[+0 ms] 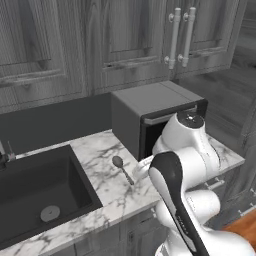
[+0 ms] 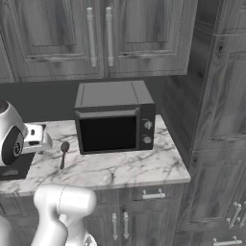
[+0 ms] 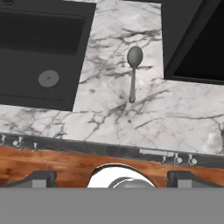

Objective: Take the fork and place it on the left side of the plate. Then take the spoon and place it on the right side of the plate. Make sure they're directly next to the plate.

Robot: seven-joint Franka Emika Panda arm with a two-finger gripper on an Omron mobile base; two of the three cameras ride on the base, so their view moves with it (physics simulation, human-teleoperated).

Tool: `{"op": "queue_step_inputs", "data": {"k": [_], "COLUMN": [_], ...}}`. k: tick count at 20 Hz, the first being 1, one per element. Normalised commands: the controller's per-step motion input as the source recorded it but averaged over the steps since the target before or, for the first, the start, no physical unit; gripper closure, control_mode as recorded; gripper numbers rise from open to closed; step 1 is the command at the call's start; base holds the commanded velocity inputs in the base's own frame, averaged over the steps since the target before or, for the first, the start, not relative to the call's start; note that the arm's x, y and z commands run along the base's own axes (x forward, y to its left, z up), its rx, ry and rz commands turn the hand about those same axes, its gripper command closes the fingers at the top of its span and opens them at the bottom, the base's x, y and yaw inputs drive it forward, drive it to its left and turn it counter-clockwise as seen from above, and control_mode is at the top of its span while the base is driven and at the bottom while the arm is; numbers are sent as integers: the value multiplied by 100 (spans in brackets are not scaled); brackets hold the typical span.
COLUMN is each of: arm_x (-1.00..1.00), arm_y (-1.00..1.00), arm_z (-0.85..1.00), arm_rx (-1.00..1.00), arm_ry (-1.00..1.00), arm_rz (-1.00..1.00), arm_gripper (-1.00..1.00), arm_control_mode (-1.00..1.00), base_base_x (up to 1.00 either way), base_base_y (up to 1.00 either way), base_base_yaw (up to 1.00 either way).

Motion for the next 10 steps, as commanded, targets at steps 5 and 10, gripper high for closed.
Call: {"op": "queue_step_inputs", "data": {"k": [5,10], "arm_x": [22,16], "arm_y": [7,-5], "arm_z": [-15,-17], "arm_rx": [0,0], "arm_ry": [1,0], "arm_rz": [-5,0], "arm_gripper": [-100,-100], "arm_control_mode": [-100,-100], "base_base_x": [0,0], "base_base_y": [0,0], "base_base_yaw": [0,0]}}
